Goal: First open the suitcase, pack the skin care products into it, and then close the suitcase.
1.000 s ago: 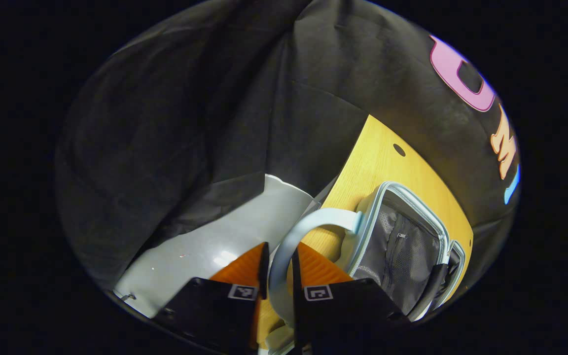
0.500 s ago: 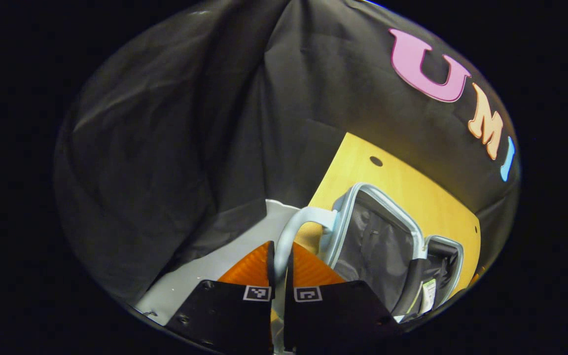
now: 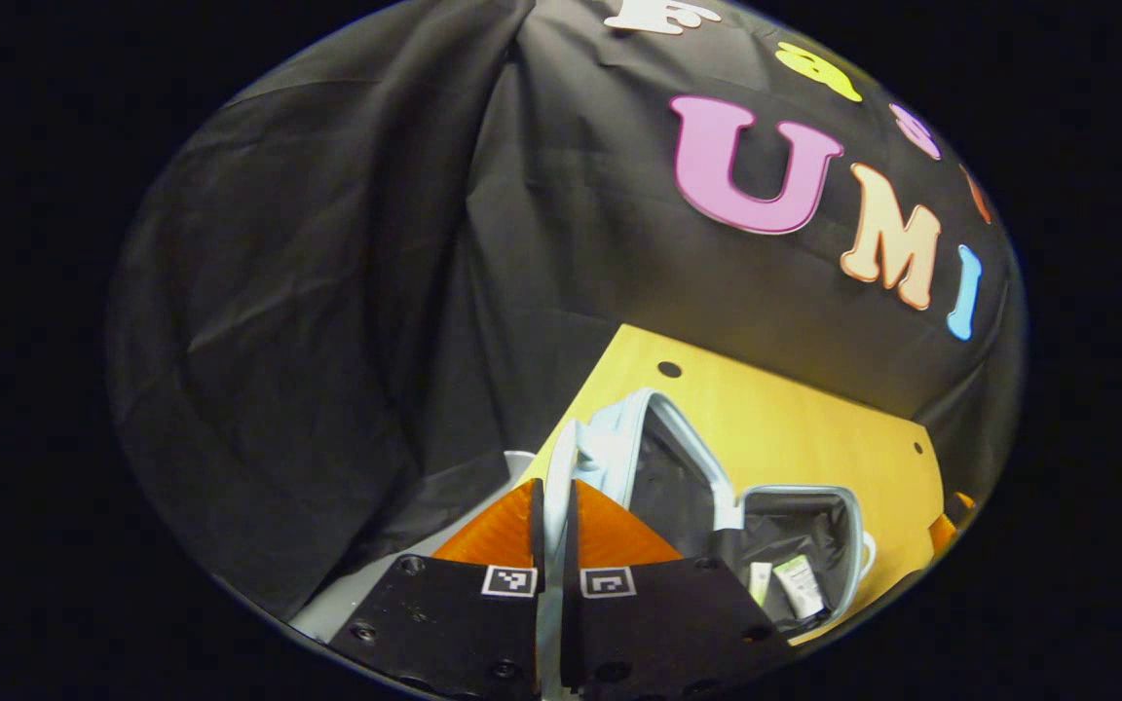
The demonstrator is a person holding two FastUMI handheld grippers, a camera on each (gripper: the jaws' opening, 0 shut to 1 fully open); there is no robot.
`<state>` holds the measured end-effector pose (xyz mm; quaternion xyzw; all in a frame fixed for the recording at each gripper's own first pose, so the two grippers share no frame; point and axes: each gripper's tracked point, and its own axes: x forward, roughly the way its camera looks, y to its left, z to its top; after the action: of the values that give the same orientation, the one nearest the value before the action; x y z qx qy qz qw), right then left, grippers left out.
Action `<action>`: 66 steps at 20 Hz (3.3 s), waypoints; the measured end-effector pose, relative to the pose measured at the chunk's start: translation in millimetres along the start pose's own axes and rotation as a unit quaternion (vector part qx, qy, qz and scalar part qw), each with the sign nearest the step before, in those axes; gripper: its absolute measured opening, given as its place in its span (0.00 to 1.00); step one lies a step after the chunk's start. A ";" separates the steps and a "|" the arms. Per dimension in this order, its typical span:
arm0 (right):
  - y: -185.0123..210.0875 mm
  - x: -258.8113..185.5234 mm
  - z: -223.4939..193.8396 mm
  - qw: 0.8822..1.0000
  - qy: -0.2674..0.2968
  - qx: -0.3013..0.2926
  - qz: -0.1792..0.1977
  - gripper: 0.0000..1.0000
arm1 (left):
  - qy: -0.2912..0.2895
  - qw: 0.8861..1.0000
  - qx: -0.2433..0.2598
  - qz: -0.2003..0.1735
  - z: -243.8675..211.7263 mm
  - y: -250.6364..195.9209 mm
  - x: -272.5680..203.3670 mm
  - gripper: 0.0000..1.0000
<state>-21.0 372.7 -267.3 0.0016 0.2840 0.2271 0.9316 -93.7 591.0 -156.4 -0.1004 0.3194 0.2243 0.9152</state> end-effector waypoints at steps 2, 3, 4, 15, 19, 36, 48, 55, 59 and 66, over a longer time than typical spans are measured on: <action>-9.4 -5.3 -0.8 1.000 -0.001 0.004 0.004 0.98 | -0.015 1.000 0.001 -0.016 12.8 -23.6 -17.3 0.02; -14.2 -8.9 -0.8 1.000 -0.002 0.004 0.006 0.98 | -0.021 1.000 0.003 -0.022 10.6 -40.4 -21.9 0.02; -15.6 -10.1 -4.7 1.000 -0.003 0.005 0.009 0.98 | -0.025 0.999 0.012 -0.029 14.5 -54.8 -27.9 0.02; -70.6 -41.5 -7.6 1.000 -0.017 0.020 -0.003 0.98 | -0.036 0.983 0.098 -0.151 10.2 -223.3 -65.1 0.02; -94.1 -53.1 -9.2 0.999 -0.022 0.028 -0.017 0.98 | -0.022 0.975 0.087 -0.204 -9.0 -276.3 -70.7 0.02; -193.7 -96.2 -27.2 0.996 -0.002 0.033 -0.085 0.98 | 0.091 0.949 0.089 -0.287 -141.2 -406.3 -43.6 0.04; -235.7 -124.7 -17.9 0.997 -0.023 0.031 -0.073 0.98 | 0.115 0.959 0.102 -0.237 -224.2 -443.0 -13.1 0.21; -215.0 -145.3 62.3 0.990 -0.121 0.028 -0.063 0.98 | -0.025 0.967 0.115 -0.225 -152.5 -456.7 -81.2 0.95; -179.8 -168.8 127.2 0.979 -0.197 0.033 -0.050 0.98 | -0.117 0.958 0.093 -0.246 -78.4 -461.5 -131.8 0.92; -142.9 -222.6 195.4 0.954 -0.291 0.012 -0.067 0.97 | -0.230 0.925 0.124 -0.276 4.3 -456.9 -198.2 0.94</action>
<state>-20.9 174.7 -4.7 0.0598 0.0030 0.1505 0.9868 -12.4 122.0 -9.8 -0.0156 0.0849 -0.0614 0.9944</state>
